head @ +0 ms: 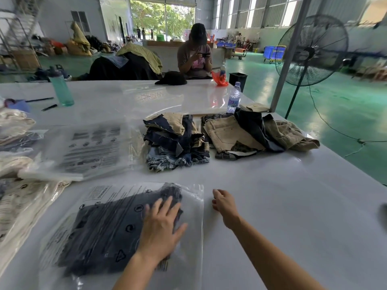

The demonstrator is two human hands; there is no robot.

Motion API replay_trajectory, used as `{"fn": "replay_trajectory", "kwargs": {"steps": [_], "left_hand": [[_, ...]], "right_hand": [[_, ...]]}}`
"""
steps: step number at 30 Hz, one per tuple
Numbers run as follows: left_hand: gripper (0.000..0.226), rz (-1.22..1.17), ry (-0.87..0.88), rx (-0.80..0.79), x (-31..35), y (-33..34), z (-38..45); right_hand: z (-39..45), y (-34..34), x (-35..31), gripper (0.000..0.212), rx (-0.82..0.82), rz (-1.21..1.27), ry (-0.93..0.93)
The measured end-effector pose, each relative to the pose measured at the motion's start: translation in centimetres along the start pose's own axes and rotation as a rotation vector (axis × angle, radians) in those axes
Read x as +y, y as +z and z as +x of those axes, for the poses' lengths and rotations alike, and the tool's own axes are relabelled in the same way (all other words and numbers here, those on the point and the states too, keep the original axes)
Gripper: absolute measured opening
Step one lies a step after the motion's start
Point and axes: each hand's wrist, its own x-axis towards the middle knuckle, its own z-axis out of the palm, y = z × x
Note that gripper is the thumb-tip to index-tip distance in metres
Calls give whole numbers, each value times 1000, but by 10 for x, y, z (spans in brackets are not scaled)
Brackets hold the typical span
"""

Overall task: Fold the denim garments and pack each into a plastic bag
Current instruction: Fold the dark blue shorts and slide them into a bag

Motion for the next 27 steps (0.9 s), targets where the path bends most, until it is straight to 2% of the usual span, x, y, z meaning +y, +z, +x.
{"fn": "replay_trajectory", "kwargs": {"steps": [2, 4, 8, 11, 13, 14, 15, 17, 18, 19, 22, 24, 27], "left_hand": [[70, 136, 26, -93, -7, 18, 1], [69, 95, 99, -133, -6, 33, -9], [66, 25, 227, 62, -6, 67, -27], [56, 30, 347, 141, -5, 79, -22], [59, -68, 396, 205, -1, 72, -13], [61, -138, 382, 268, 0, 65, -4], [58, -200, 346, 309, 2, 56, 8], [38, -357, 212, 359, 4, 36, 37], [33, -409, 138, 334, 5, 25, 54], [37, -416, 82, 283, 5, 15, 71], [42, -409, 16, 141, 4, -5, 117], [25, -491, -26, 19, 0, -15, 136], [5, -665, 29, -61, -8, -22, 140]], "right_hand": [[8, 8, 1, 39, -58, -68, 21], [13, 19, 1, 56, -88, -121, 20], [20, 39, 2, 64, -49, -177, 54], [25, 43, -1, 53, -13, -148, 70], [23, 42, -8, 29, -52, -64, 58], [22, 42, -11, 15, -70, -27, 50], [20, 41, -14, 11, -82, 10, 38], [15, 41, -18, 19, -117, 81, 11], [11, 40, -20, 19, -138, 103, -10], [8, 39, -22, 17, -156, 122, -33], [-1, 35, -27, 16, -169, 146, -126], [-3, 30, -28, 16, -162, 116, -185], [-3, 23, -30, 13, -189, 82, -205]]}}
